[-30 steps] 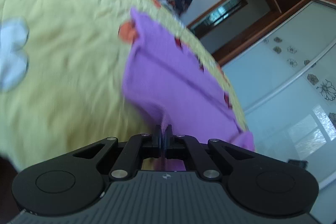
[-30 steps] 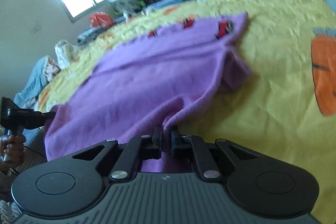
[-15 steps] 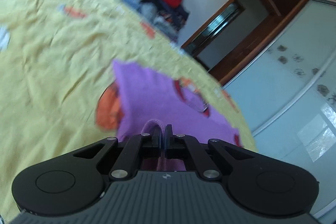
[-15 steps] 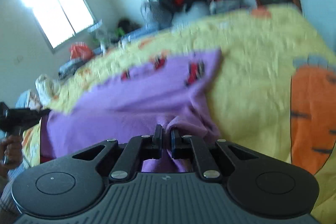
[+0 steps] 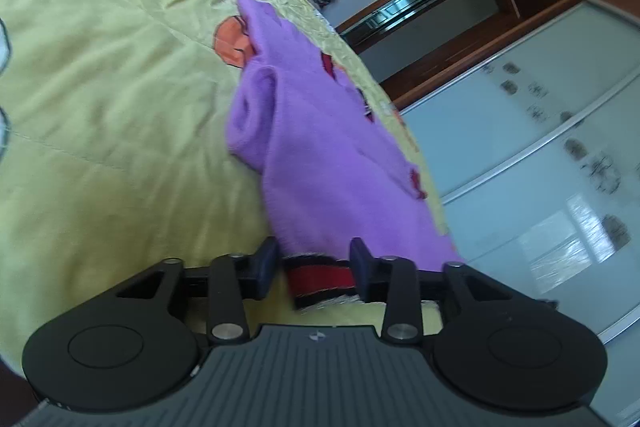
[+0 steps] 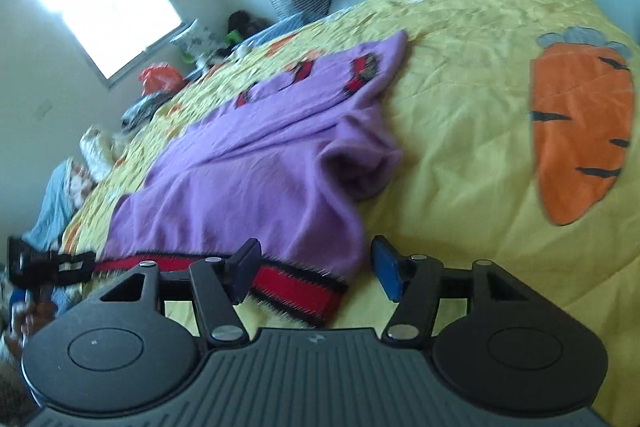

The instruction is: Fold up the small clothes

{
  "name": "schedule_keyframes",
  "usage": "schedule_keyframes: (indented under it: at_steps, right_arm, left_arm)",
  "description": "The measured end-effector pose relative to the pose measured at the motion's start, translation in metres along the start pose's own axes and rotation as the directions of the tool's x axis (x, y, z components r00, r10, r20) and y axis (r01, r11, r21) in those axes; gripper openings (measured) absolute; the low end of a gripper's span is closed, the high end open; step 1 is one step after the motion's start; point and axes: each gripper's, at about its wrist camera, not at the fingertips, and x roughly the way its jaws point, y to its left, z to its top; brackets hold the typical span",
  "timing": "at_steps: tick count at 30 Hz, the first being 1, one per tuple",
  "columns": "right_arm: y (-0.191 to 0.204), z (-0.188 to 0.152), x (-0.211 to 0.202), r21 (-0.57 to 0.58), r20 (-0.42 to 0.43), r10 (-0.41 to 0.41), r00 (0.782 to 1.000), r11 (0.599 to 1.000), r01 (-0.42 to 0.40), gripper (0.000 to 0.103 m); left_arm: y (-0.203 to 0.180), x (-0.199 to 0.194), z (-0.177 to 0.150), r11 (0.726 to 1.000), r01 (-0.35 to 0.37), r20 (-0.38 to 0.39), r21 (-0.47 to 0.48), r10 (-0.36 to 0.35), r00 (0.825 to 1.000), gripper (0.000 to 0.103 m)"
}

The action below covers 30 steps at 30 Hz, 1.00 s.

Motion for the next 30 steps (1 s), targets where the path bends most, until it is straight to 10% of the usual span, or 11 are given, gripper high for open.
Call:
schedule_keyframes:
  at_steps: [5,11,18,25,30]
  right_arm:
    - [0.016,-0.006,0.008,-0.006,-0.038,0.064,0.997,0.998,-0.064,0.06]
    - [0.009,-0.009,0.005,0.054,-0.01,0.082,0.997,0.995,-0.081,0.059]
    - [0.02,-0.004,0.009,0.091,-0.01,-0.017,1.0,0.996,0.018,0.059]
    - [0.004,-0.014,0.002,0.17,0.002,-0.003,1.0,0.986,0.003,0.014]
    - [0.021,-0.015,0.005,0.084,0.002,-0.025,1.0,0.996,0.025,0.008]
  left_arm:
    - [-0.002,0.02,0.009,0.998,0.05,-0.056,-0.048,-0.053,0.997,0.043]
    - [0.007,0.03,0.005,0.993,0.019,-0.093,-0.117,-0.03,0.995,0.004]
    - [0.002,0.026,-0.002,0.995,-0.014,-0.063,-0.098,0.008,0.998,0.005]
    - [0.005,0.023,-0.003,0.996,-0.017,-0.056,-0.092,0.012,0.998,0.005]
    - [-0.001,0.022,-0.004,0.996,-0.035,-0.056,-0.076,0.031,0.998,0.005]
